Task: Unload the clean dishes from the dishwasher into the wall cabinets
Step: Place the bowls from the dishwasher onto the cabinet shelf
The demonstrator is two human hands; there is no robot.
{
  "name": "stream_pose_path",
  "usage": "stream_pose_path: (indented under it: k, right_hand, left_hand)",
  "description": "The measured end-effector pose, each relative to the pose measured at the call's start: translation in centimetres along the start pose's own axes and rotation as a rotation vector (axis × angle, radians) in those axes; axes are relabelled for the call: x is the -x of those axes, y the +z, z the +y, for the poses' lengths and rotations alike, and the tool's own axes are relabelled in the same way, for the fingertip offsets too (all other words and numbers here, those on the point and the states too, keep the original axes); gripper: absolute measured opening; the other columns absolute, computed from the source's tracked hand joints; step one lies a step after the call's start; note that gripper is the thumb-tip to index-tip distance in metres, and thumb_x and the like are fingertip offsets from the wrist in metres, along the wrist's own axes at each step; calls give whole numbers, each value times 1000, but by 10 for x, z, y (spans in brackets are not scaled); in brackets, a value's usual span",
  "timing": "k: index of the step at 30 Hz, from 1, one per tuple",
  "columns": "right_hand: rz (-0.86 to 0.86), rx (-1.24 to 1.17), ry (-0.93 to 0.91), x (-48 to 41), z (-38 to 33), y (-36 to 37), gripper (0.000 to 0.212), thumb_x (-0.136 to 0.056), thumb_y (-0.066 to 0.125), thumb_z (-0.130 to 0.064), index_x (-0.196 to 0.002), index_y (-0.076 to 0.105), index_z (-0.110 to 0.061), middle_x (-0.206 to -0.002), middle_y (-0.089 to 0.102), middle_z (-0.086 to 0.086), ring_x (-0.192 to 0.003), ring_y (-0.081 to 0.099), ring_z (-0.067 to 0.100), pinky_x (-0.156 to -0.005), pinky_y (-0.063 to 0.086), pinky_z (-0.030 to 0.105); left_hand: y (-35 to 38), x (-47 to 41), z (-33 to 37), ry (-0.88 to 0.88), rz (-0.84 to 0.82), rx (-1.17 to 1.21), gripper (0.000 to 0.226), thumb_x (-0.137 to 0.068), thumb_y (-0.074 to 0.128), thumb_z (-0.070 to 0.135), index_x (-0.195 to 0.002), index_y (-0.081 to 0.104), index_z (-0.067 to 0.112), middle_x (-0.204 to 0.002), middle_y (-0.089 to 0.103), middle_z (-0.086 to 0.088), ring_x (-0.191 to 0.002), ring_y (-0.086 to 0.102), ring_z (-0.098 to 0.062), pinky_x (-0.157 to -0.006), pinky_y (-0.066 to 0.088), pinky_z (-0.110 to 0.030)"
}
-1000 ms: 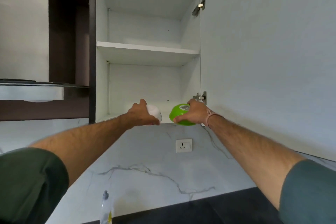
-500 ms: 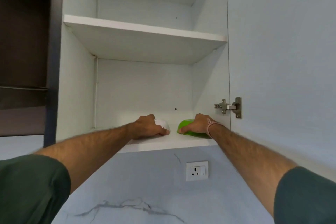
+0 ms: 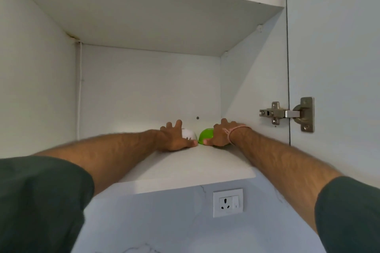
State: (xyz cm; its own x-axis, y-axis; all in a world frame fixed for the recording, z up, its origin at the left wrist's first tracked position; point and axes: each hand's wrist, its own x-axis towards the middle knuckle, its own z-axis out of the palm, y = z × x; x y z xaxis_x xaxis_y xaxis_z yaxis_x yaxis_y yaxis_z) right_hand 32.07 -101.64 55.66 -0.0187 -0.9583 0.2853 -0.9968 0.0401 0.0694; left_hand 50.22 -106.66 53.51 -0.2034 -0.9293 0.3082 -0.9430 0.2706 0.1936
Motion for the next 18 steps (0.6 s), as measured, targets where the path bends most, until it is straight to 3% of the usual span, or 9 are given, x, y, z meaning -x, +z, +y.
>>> stream_pose_path:
  k: [4,10,18]
  right_hand:
    - [-30,9,-11,-15,2,6,85,-90,41,-71,-152,27,-14,-151,32,14,-136,38,31,-109,31,38]
    - [48,-94,25,-18,5,19,98,-81,55,-73,-150,22,-11,-147,36,15,-132,44,34,-105,38,40]
    - [88,-231,96,18,2,19,102,-87,59,-60,-154,2,-9,-157,9,18,-139,34,39,-111,33,42]
  left_hand:
    - [5,-3,-4,31,25,-2,99,-74,54,83,-144,25,20,-141,32,-15,-130,41,-39,-106,38,-49]
    - [1,-6,-2,21,-1,-23,102,-76,55,80,-149,19,18,-145,34,-14,-131,43,-36,-106,39,-45]
    - [-14,28,0,-60,-38,-55,118,-76,52,82,-156,-9,20,-159,11,-18,-141,32,-39,-114,30,-48]
